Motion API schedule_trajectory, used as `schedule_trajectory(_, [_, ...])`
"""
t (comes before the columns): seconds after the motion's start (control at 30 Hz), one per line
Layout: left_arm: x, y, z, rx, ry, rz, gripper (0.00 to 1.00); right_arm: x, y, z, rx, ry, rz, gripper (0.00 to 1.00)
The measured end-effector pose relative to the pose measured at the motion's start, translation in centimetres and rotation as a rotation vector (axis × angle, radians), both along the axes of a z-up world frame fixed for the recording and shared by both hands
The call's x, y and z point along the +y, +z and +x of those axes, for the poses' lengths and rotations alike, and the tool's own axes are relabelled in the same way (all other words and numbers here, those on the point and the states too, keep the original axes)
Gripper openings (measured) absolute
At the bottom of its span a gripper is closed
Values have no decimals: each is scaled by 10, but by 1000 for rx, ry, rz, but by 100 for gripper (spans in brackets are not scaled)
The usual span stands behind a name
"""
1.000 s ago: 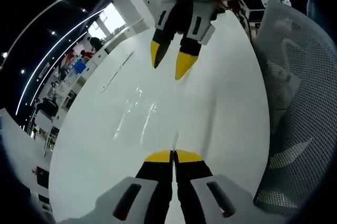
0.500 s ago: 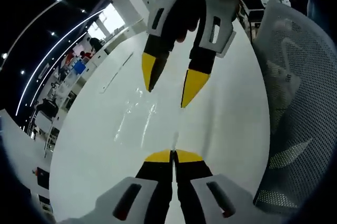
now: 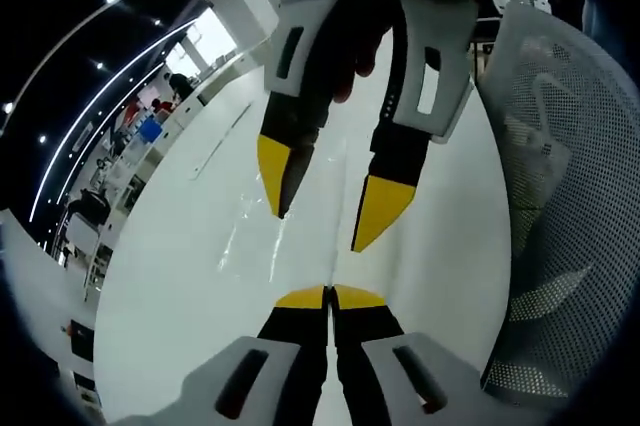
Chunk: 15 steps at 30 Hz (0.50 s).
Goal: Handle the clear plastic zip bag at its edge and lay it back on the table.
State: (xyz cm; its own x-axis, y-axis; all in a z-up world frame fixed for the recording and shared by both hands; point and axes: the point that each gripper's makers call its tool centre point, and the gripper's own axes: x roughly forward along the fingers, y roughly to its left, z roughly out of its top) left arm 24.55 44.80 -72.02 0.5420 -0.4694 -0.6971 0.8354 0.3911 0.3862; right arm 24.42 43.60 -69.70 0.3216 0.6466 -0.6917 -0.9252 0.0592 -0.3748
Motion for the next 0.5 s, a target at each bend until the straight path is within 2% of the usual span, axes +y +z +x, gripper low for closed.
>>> schedule_trajectory(0.33, [-1, 2, 0, -1, -5, 2, 0, 10, -8, -6, -2, 60, -37, 22])
schedule_trajectory(0.5, [-3, 4, 0, -6, -10, 1, 0, 13, -12, -10, 4, 81, -44, 17])
